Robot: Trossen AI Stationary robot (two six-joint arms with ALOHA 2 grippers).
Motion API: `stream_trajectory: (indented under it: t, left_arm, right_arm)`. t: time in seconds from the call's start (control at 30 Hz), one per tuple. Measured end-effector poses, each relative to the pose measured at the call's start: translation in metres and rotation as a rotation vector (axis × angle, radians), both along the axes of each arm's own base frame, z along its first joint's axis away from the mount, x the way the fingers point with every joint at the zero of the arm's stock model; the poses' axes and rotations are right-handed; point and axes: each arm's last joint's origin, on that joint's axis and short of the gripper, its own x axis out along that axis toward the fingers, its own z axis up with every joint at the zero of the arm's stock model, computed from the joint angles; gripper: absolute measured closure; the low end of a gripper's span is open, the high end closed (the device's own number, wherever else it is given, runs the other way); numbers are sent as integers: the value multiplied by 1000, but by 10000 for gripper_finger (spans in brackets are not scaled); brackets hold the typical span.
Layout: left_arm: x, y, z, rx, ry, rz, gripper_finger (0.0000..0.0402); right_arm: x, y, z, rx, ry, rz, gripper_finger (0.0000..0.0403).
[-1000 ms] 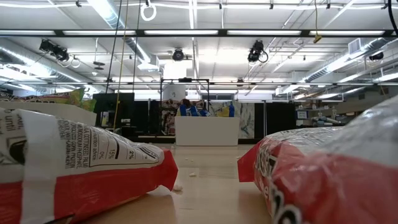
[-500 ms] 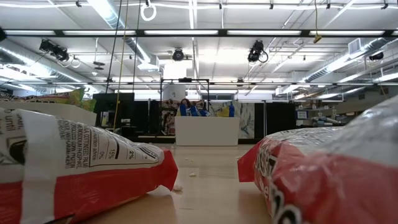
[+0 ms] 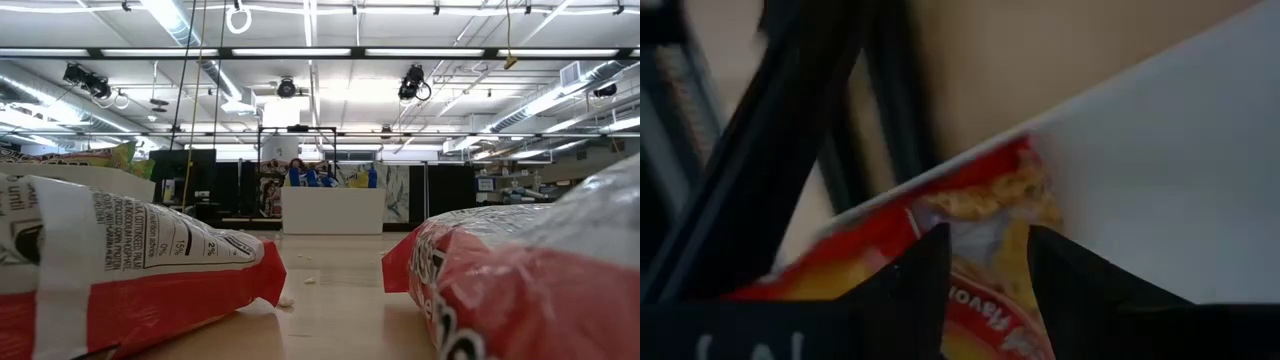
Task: Sort Maruchan noodles
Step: Put the red noodle pack into the bottom white bin
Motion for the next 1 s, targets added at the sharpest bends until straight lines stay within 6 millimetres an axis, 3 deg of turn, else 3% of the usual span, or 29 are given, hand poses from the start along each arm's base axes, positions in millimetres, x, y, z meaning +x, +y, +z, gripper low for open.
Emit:
stream_trajectory:
  t: [0.17,0.47,0.63,0.8,1.0]
  left_arm:
    - [-8,-12,1,-102,43,-3,260]
    - [4,2,19,-166,-14,24,260]
    - [22,19,28,-49,-243,77,260]
    - [43,32,11,64,-288,57,266]
    - [76,24,3,-116,-521,-155,267]
  right_arm:
    - [-4,1,3,5,-3,8,271]
    - [-4,-5,16,14,-28,6,271]
    - [0,-10,13,-15,-8,-5,271]
    - [2,-15,8,-43,37,-34,271]
    - [1,-15,6,-30,86,-4,271]
